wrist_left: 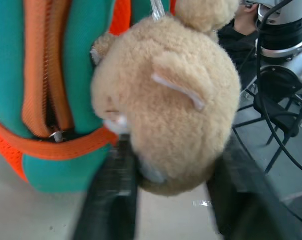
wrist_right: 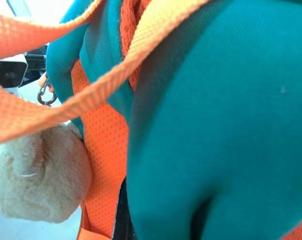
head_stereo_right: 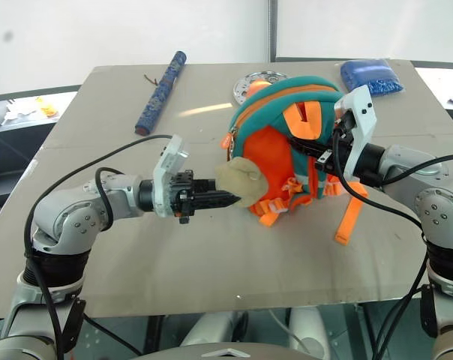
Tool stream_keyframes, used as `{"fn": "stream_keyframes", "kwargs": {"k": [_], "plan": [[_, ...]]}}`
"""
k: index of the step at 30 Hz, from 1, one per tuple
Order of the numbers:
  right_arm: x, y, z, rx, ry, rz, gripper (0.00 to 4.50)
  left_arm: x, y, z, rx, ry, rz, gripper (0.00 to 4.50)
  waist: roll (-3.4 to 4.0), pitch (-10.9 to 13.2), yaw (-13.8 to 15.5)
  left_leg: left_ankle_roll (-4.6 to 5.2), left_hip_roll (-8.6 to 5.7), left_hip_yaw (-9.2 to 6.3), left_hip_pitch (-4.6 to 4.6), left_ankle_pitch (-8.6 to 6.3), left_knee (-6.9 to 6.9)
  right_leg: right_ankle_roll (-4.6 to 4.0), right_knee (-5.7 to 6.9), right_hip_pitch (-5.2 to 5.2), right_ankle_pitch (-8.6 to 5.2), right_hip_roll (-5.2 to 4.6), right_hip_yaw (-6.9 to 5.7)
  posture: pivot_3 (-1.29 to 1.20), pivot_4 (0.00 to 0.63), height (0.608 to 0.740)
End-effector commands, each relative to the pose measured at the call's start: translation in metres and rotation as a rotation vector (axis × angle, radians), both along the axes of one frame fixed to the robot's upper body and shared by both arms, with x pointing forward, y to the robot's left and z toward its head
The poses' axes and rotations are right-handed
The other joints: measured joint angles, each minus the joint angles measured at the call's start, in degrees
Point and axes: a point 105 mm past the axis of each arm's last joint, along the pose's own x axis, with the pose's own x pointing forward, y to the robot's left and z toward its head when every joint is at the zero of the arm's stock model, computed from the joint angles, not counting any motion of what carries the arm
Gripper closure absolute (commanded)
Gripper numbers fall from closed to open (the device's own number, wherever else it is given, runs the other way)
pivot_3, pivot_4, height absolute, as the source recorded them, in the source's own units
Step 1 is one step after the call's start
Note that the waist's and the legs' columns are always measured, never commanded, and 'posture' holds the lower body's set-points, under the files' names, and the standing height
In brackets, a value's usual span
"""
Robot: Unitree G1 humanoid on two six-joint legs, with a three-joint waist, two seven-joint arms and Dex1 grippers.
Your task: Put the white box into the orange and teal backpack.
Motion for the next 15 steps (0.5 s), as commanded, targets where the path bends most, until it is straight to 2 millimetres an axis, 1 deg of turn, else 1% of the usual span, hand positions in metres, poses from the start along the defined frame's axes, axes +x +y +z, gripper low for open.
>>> {"fn": "stream_keyframes", "kwargs": {"k": [1, 2, 4, 5, 7, 10, 13, 14, 15], "plan": [[0.012, -0.013, 0.025, 0.059, -0.097, -0.12, 4.5, 0.0, 0.018, 0.0, -0.011, 0.002, 0.035, 4.29, 0.01, 0.0, -0.2, 0.0, 0.0, 0.02, 0.03, 0.0, -0.01, 0.0, 0.01, 0.0, 0.0, 0.0, 0.02, 0.0, 0.15, 0.731], [0.02, -0.02, 0.029, 0.083, -0.103, -0.182, 4.5, 0.003, 0.024, -0.006, 0.001, 0.021, 0.062, 4.35, 0.01, 0.0, -0.5, 0.0, 0.0, 0.04, 0.04, 0.0, -0.02, 0.0, 0.02, 0.0, 0.0, 0.0, 0.04, 0.0, 0.15, 0.731], [0.041, -0.042, 0.032, 0.123, -0.093, -0.343, 4.5, 0.011, 0.038, -0.027, 0.03, 0.078, 0.15, 4.35, 0.02, 0.0, -0.6, 0.0, 0.01, 0.08, 0.07, 0.0, -0.02, 0.0, 0.05, 0.0, 0.0, 0.02, 0.07, 0.0, 0.15, 0.731], [0.047, -0.049, 0.033, 0.131, -0.087, -0.389, 4.5, 0.013, 0.043, -0.035, 0.042, 0.101, 0.176, 4.35, 0.02, 0.0, -0.6, 0.0, 0.0, 0.11, 0.09, 0.0, -0.02, 0.0, 0.06, 0.01, 0.0, 0.02, 0.1, 0.0, 0.15, 0.731], [0.057, -0.066, 0.032, 0.152, -0.059, -0.489, 4.5, 0.012, 0.049, -0.057, 0.108, 0.149, 0.21, 4.35, 0.01, 0.0, -0.3, 0.0, 0.0, 0.1, 0.11, 0.0, -0.02, 0.0, 0.05, 0.04, 0.0, 0.02, 0.09, 0.0, 0.15, 0.731], [0.064, -0.083, 0.034, 0.184, -0.037, -0.575, 4.5, 0.003, 0.054, -0.088, 0.205, 0.208, 0.224, 4.36, 0.0, 0.0, 0.3, 0.0, -0.01, 0.03, 0.06, 0.0, -0.03, 0.0, -0.02, 0.03, 0.0, 0.01, 0.03, 0.0, 0.15, 0.731], [0.064, -0.095, 0.037, 0.185, -0.039, -0.623, 4.5, 0.0, 0.06, -0.116, 0.289, 0.238, 0.26, 4.36, 0.01, 0.0, 0.6, 0.0, -0.02, 0.07, 0.07, 0.0, -0.04, 0.0, -0.04, 0.04, 0.0, -0.01, 0.04, 0.0, 0.15, 0.731], [0.064, -0.101, 0.037, 0.188, -0.039, -0.645, 4.5, -0.001, 0.06, -0.123, 0.313, 0.244, 0.263, 4.36, 0.01, 0.0, 0.7, 0.0, -0.02, 0.07, 0.07, 0.0, -0.05, 0.0, -0.04, 0.05, 0.0, -0.02, 0.05, 0.0, 0.15, 0.731], [0.063, -0.109, 0.04, 0.193, -0.047, -0.682, 4.5, 0.0, 0.057, -0.125, 0.32, 0.241, 0.266, 4.36, 0.0, -0.1, 0.7, 0.0, -0.02, 0.06, 0.08, 0.0, -0.04, 0.0, -0.02, 0.06, 0.0, -0.02, 0.04, 0.0, 0.15, 0.731]]}}
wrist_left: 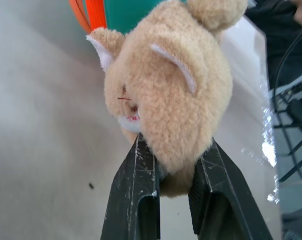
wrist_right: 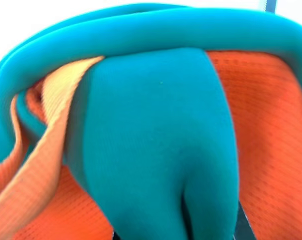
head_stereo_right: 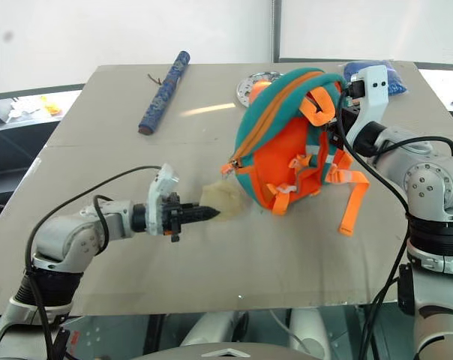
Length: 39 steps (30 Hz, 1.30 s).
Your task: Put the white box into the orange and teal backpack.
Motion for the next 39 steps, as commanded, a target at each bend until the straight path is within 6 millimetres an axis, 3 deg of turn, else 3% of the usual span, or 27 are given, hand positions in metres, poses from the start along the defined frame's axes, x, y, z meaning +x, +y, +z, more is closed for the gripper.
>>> {"fn": "stream_keyframes", "kwargs": {"k": [1, 6, 10, 12, 13, 17, 19, 21, 24, 26, 27, 31, 35, 36, 39], "plan": [[0.002, -0.079, 0.037, 0.044, -0.113, -0.346, 4.5, -0.004, 0.014, -0.042, 0.139, 0.116, 0.076, 4.36, -0.01, 0.0, 0.1, 0.0, 0.0, 0.0, 0.0, 0.0, 0.0, 0.0, 0.0, 0.0, 0.0, 0.0, 0.0, 0.0, 0.15, 0.731], [-0.012, -0.108, 0.05, 0.063, -0.143, -0.442, 4.5, 0.047, 0.023, -0.025, 0.098, -0.001, 0.276, 4.37, -0.04, 0.0, 0.9, 0.01, -0.06, -0.08, -0.01, 0.01, 0.11, 0.0, 0.06, 0.07, 0.01, -0.04, -0.06, 0.0, 0.15, 0.731], [-0.019, -0.115, 0.052, 0.055, -0.142, -0.46, 4.5, 0.066, 0.006, 0.025, -0.172, -0.099, 0.274, 4.38, -0.04, 0.0, 0.8, 0.01, -0.05, -0.07, -0.07, 0.0, 0.1, 0.0, 0.01, 0.02, 0.0, -0.04, -0.07, 0.0, 0.15, 0.731], [-0.022, -0.121, 0.053, 0.058, -0.146, -0.485, 4.5, 0.069, -0.001, 0.055, -0.352, -0.061, 0.249, 4.38, -0.03, 0.0, 0.5, 0.01, -0.05, -0.07, -0.12, 0.0, 0.1, 0.01, -0.04, -0.03, 0.01, -0.05, -0.07, 0.0, 0.15, 0.731], [-0.023, -0.123, 0.054, 0.059, -0.149, -0.493, 4.5, 0.066, -0.007, 0.058, -0.351, -0.057, 0.203, 4.38, -0.04, 0.0, 0.2, 0.01, -0.05, -0.08, -0.13, 0.0, 0.09, 0.01, -0.03, -0.02, 0.01, -0.06, -0.08, 0.0, 0.15, 0.731], [-0.027, -0.131, 0.061, 0.094, -0.2, -0.543, 4.5, 0.06, -0.025, 0.03, -0.174, -0.022, 0.107, 4.38, -0.01, 0.0, -0.3, 0.01, -0.04, -0.06, -0.14, 0.0, 0.1, 0.01, 0.0, -0.04, 0.01, -0.05, -0.08, 0.0, 0.15, 0.731], [-0.032, -0.119, 0.053, 0.04, -0.186, -0.473, 4.5, 0.058, -0.037, 0.014, -0.076, -0.057, 0.06, 4.38, 0.0, 0.0, -0.2, 0.01, -0.05, 0.01, -0.11, 0.0, 0.09, 0.01, 0.02, -0.04, 0.01, -0.05, -0.02, 0.0, 0.15, 0.731], [-0.044, -0.086, 0.033, -0.051, -0.142, -0.305, 4.5, 0.053, -0.053, 0.005, -0.027, -0.105, -0.014, 4.38, 0.0, 0.0, 0.3, 0.01, -0.04, -0.06, -0.11, 0.0, 0.09, 0.01, 0.02, -0.02, 0.01, -0.05, -0.07, 0.0, 0.15, 0.731], [-0.06, -0.06, 0.011, -0.157, -0.117, -0.177, 4.5, 0.051, -0.07, 0.026, -0.143, -0.183, -0.045, 4.38, 0.01, 0.0, 0.3, 0.01, -0.04, -0.11, -0.15, 0.0, 0.04, 0.01, -0.07, -0.03, 0.0, -0.05, -0.1, 0.0, 0.15, 0.731], [-0.066, -0.061, -0.004, -0.266, -0.117, -0.182, 4.5, 0.052, -0.07, 0.04, -0.204, -0.222, -0.037, 4.39, 0.01, 0.0, 0.1, 0.02, -0.05, -0.09, -0.17, 0.0, 0.09, 0.02, -0.08, -0.03, 0.01, -0.06, -0.08, 0.0, 0.15, 0.731], [-0.069, -0.061, -0.008, -0.266, -0.115, -0.179, 3.81, 0.051, -0.068, 0.046, -0.231, -0.237, -0.041, 3.89, 0.01, 0.0, 0.0, 0.02, -0.05, -0.07, -0.16, 0.0, 0.1, 0.02, -0.06, -0.03, 0.01, -0.06, -0.08, 0.0, 0.15, 0.731], [-0.085, -0.062, -0.023, -0.321, -0.103, -0.141, 2.27, 0.039, -0.054, 0.06, -0.246, -0.279, -0.068, 2.15, 0.02, 0.0, -0.2, 0.01, 0.04, 0.04, -0.03, 0.0, 0.08, 0.02, 0.09, -0.03, 0.0, 0.0, 0.0, 0.0, 0.15, 0.731], [-0.103, -0.076, -0.042, -0.413, -0.062, -0.129, 0.35, 0.027, -0.038, 0.065, -0.217, -0.323, -0.054, 0.26, 0.03, 0.0, 0.1, 0.02, 0.03, 0.07, -0.02, -0.01, 0.06, 0.03, 0.02, -0.02, 0.0, 0.02, 0.04, 0.0, 0.15, 0.731], [-0.11, -0.076, -0.044, -0.413, -0.058, -0.1, 0.04, 0.023, -0.034, 0.066, -0.211, -0.341, -0.046, 0.01, 0.03, 0.0, 0.1, 0.02, 0.02, 0.06, -0.04, -0.01, 0.06, 0.03, 0.01, -0.02, 0.0, 0.01, 0.03, 0.0, 0.15, 0.731], [-0.126, -0.076, -0.049, -0.402, -0.049, -0.035, 0.04, 0.014, -0.024, 0.066, -0.19, -0.383, -0.024, 0.01, 0.04, 0.0, 0.1, 0.03, 0.02, 0.04, -0.03, -0.01, 0.02, 0.03, -0.06, 0.01, 0.0, 0.01, 0.01, 0.0, 0.15, 0.731]]}}
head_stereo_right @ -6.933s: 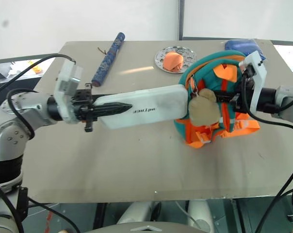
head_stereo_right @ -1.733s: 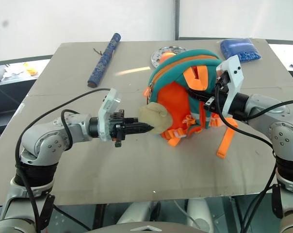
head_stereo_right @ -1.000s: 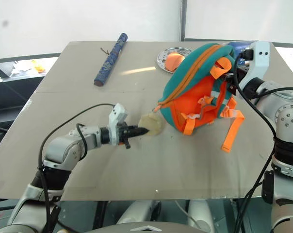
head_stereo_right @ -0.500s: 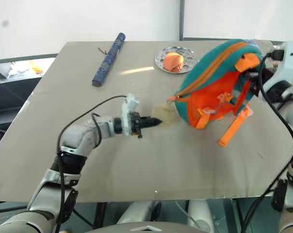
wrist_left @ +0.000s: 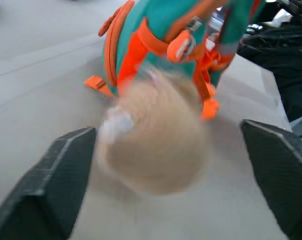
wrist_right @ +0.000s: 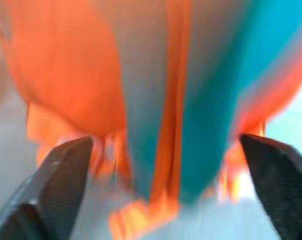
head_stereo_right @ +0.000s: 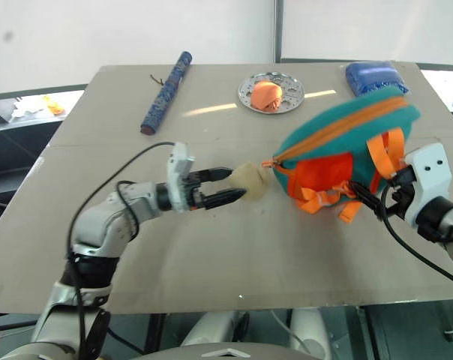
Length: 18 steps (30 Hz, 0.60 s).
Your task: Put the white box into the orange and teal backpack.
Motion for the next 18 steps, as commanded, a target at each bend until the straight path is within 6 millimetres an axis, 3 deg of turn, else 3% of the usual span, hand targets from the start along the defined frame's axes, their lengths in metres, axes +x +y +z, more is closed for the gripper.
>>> {"fn": "stream_keyframes", "kwargs": {"k": [1, 7, 11, 14, 18], "plan": [[-0.02, 0.005, 0.017, -0.02, -0.068, 0.101, 0.04, -0.014, 0.008, 0.014, 0.0, -0.107, 0.009, 0.01, 0.0, 0.0, 0.0, 0.0, 0.01, 0.01, 0.02, 0.0, 0.01, 0.0, 0.01, 0.02, 0.0, 0.0, 0.01, 0.0, 0.15, 0.731], [-0.053, -0.009, 0.004, -0.083, 0.023, 0.126, 0.04, -0.032, 0.035, 0.0, 0.045, -0.088, 0.105, 0.01, 0.01, 0.0, 0.0, -0.01, 0.09, 0.07, 0.12, 0.0, -0.05, 0.01, 0.03, 0.08, -0.01, 0.05, 0.04, 0.0, 0.15, 0.731], [-0.069, -0.025, 0.008, -0.112, 0.018, 0.083, 0.04, -0.048, 0.066, -0.007, 0.093, -0.07, 0.197, 0.01, 0.01, 0.0, -0.1, 0.0, 0.11, 0.12, 0.14, -0.01, -0.09, 0.01, 0.01, 0.07, -0.01, 0.07, 0.08, 0.0, 0.15, 0.731], [-0.079, -0.04, 0.008, -0.151, 0.027, 0.054, 0.04, -0.062, 0.091, -0.013, 0.143, -0.056, 0.262, 0.01, 0.01, 0.0, -0.1, 0.0, 0.14, 0.18, 0.18, -0.02, -0.11, 0.02, 0.01, 0.09, -0.02, 0.08, 0.12, 0.0, 0.15, 0.731], [-0.082, -0.054, 0.003, -0.198, 0.042, 0.029, 0.04, -0.072, 0.103, -0.019, 0.167, -0.053, 0.314, 0.01, -0.01, 0.0, 0.2, 0.04, 0.18, 0.26, 0.19, -0.04, -0.12, 0.03, -0.02, 0.14, -0.04, 0.08, 0.11, 0.0, 0.15, 0.731]]}}
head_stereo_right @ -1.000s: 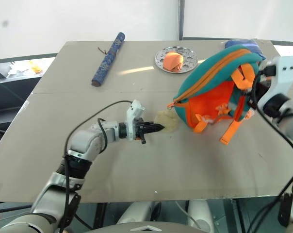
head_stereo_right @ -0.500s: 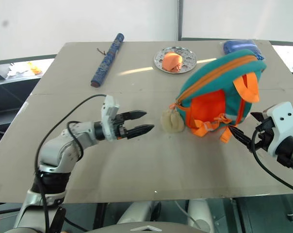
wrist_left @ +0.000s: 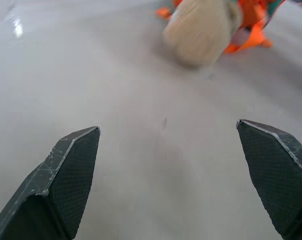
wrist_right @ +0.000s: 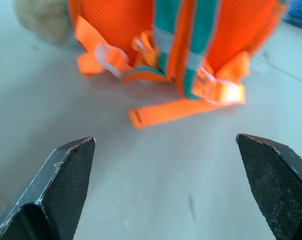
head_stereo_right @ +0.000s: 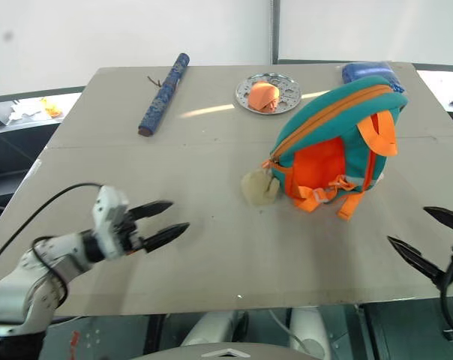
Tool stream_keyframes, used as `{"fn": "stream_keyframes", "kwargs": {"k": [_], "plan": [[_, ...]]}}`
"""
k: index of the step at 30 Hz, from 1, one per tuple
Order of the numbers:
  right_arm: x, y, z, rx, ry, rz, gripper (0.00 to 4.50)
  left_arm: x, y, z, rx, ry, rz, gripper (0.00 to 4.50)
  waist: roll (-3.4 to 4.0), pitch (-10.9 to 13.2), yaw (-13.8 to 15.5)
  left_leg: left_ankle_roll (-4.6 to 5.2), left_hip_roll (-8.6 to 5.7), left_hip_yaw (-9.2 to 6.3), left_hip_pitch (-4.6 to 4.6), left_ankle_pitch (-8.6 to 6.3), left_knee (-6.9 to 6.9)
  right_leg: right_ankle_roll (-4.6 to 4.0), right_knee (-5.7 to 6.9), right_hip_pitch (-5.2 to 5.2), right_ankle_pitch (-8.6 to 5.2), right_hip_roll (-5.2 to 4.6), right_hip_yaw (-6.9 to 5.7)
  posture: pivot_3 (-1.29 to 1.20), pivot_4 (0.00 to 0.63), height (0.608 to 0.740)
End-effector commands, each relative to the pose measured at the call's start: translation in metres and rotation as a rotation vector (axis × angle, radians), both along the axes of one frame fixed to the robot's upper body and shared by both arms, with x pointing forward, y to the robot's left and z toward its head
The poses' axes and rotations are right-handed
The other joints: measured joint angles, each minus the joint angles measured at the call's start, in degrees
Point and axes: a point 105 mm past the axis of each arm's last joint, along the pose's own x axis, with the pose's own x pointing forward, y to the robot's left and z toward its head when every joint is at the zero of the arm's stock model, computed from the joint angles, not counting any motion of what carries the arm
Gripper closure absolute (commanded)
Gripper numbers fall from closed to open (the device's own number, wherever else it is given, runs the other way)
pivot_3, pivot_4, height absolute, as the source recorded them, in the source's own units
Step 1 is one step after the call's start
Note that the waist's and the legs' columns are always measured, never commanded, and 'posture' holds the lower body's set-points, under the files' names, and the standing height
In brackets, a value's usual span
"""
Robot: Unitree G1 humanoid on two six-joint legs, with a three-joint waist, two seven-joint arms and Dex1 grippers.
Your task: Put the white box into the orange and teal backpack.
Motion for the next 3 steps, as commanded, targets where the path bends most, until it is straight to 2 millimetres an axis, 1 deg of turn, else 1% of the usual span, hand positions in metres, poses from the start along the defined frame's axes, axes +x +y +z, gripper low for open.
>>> {"fn": "stream_keyframes", "kwargs": {"k": [1, 3], "plan": [[-0.0023, -0.0106, 0.0043, -0.058, -0.023, -0.002, 0.04, -0.0055, 0.0014, 0.0121, 0.014, -0.077, 0.001, 0.01, 0.01, 0.0, 0.2, 0.01, 0.0, 0.02, 0.03, -0.01, 0.0, 0.0, -0.03, 0.05, 0.0, -0.01, 0.0, 0.0, 0.15, 0.731], [-0.0011, -0.0132, 0.0011, -0.064, -0.015, 0.005, 0.04, -0.0085, 0.0042, 0.0064, 0.012, -0.069, 0.006, 0.01, 0.01, 0.0, 0.3, 0.03, 0.02, 0.04, 0.09, -0.02, 0.0, 0.01, -0.03, 0.12, -0.01, -0.02, 0.0, 0.0, 0.15, 0.731]]}}
